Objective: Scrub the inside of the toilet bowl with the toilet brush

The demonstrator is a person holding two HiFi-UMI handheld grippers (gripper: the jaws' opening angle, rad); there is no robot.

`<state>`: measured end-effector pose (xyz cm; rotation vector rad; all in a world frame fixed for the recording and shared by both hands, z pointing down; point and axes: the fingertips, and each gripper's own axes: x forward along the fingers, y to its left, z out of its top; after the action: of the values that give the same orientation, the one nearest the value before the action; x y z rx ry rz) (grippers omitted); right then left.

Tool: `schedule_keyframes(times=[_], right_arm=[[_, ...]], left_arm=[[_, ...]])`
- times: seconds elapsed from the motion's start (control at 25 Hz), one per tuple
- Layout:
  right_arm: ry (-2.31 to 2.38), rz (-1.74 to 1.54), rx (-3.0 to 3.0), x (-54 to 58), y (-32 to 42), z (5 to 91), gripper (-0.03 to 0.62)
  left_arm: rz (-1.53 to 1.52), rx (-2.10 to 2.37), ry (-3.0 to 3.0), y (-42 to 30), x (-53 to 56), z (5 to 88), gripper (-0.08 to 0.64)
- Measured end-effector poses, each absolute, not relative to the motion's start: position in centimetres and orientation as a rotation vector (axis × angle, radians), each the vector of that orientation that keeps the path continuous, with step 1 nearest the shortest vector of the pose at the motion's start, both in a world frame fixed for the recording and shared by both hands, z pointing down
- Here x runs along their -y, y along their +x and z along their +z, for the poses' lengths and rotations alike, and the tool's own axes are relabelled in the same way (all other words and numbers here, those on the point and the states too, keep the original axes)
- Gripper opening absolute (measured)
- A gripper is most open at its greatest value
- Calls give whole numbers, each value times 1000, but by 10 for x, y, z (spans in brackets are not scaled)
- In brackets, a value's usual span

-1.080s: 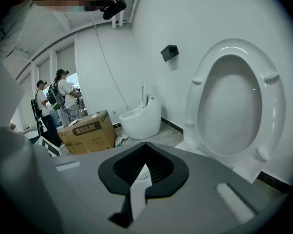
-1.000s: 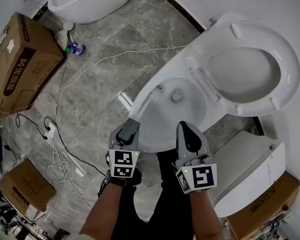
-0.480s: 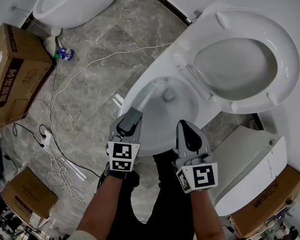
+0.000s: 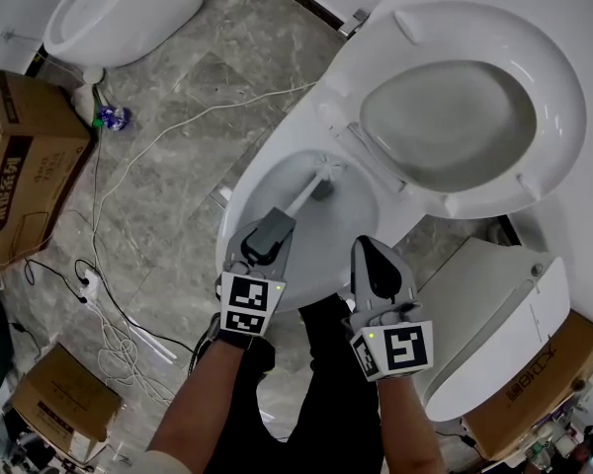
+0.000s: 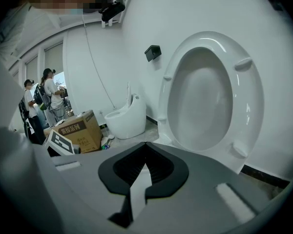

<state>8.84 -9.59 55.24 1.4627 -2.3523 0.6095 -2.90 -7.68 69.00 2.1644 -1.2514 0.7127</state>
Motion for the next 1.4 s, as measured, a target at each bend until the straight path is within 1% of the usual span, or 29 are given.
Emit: schedule_keyframes(times=[0.28, 0.56, 0.76, 1.0, 1.4], right_arm=[[1493, 629, 2320, 92, 100, 551, 12], [1508, 672, 2289, 76, 102, 530, 12], [1517, 698, 2267, 63, 102, 529, 12], [1517, 721, 2255, 50, 101, 540, 12], [1555, 712, 2237, 48, 121, 562, 12]], left_arm=[[758, 1120, 2229, -16, 71, 695, 150], [820, 1114, 2146, -39, 32, 679, 150], [932, 1068, 2086, -50, 4, 687, 150], [1011, 911, 2117, -28, -11, 708, 150], [963, 867, 2169, -1, 8, 738, 149]])
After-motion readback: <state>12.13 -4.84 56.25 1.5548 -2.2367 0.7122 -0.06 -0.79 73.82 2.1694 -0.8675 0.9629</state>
